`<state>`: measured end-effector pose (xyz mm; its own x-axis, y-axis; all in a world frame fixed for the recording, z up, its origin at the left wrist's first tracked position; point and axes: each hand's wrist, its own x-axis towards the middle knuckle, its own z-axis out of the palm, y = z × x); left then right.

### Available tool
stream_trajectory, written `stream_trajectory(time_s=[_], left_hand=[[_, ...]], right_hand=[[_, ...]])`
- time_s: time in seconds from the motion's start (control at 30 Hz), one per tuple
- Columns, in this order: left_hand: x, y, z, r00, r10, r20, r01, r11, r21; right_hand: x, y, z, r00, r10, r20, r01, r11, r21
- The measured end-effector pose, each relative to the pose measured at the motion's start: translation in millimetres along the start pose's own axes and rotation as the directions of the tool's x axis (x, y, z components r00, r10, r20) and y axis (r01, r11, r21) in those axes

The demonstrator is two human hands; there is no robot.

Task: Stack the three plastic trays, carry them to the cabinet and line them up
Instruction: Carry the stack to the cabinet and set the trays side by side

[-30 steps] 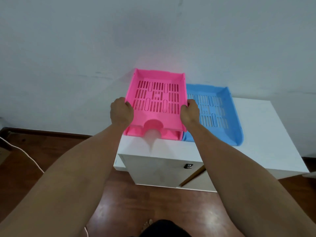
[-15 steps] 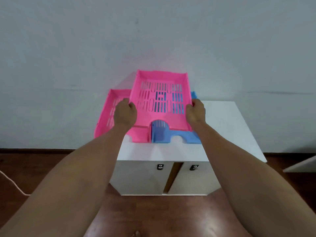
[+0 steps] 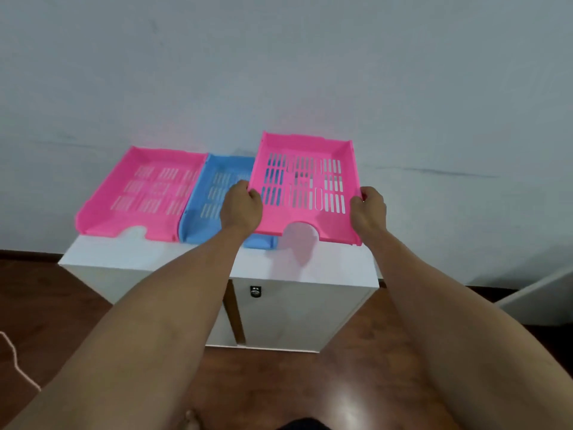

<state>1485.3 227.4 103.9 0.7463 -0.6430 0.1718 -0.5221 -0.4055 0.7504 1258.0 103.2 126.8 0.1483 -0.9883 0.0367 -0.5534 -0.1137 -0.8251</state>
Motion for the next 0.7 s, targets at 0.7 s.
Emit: stream_trajectory(time_s=[0.7], left_hand=[[-78.4,-0.1,87.7,0.988,-0.099,0.116,0.077,0.981,0.177]], right_hand=[[9.2,123.2,-33.7,0.993,0.077,0.095,-0.075,0.997,-0.022]])
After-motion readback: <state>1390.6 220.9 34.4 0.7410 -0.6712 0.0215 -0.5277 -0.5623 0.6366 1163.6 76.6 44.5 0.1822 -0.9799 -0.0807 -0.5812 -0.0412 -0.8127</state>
